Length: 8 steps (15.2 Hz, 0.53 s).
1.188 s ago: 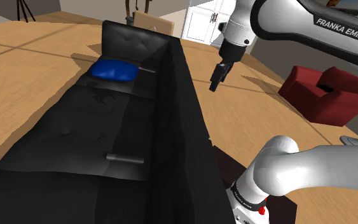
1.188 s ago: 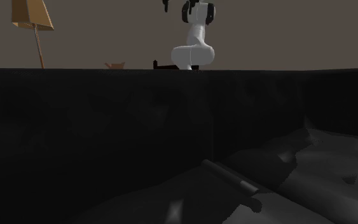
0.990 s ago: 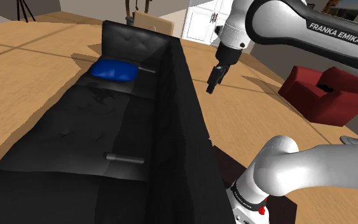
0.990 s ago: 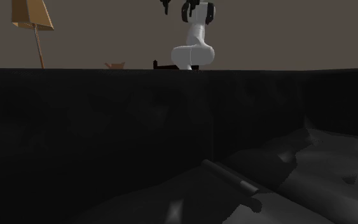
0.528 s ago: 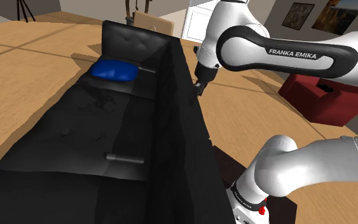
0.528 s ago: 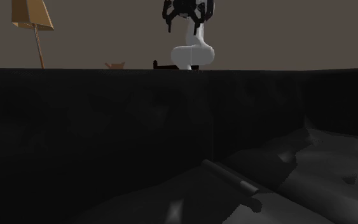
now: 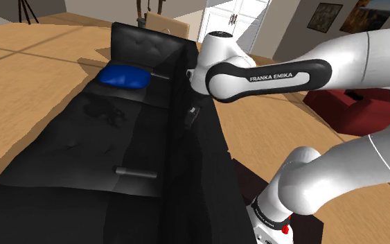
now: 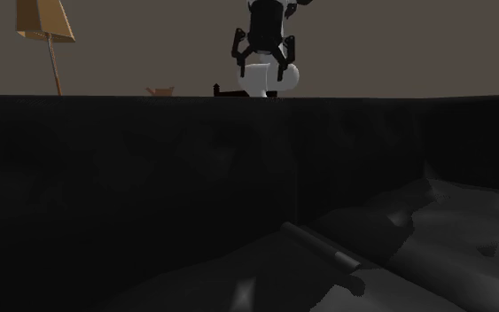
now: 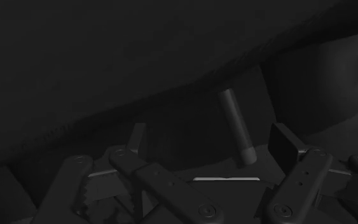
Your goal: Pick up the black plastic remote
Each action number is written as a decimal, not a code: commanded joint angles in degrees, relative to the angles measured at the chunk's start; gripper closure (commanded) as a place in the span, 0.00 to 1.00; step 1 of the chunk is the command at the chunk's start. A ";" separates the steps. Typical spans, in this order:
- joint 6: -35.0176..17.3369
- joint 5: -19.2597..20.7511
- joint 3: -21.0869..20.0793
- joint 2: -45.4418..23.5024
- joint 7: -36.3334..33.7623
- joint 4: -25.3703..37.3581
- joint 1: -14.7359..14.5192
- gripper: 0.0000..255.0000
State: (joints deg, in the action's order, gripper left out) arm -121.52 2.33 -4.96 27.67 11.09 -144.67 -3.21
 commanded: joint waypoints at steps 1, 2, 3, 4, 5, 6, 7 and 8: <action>-4.13 -0.04 -0.57 -3.26 0.12 -0.59 -0.54 0.00; -6.14 0.03 -0.83 -5.19 0.19 -0.60 -0.74 0.00; -8.12 0.12 -1.10 -7.16 0.25 -0.53 -0.92 0.00; -10.07 0.26 -1.37 -9.19 0.29 -0.38 -1.10 0.00; -11.98 0.44 -1.66 -11.26 0.30 -0.15 -1.26 0.00; -13.84 0.66 -1.94 -13.37 0.29 0.16 -1.41 0.00; -15.66 0.94 -2.24 -15.52 0.25 0.55 -1.54 0.00; -17.42 1.28 -2.53 -17.69 0.17 1.02 -1.67 0.00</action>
State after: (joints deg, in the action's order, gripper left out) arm -137.10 3.36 -7.19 12.02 11.29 -144.01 -4.71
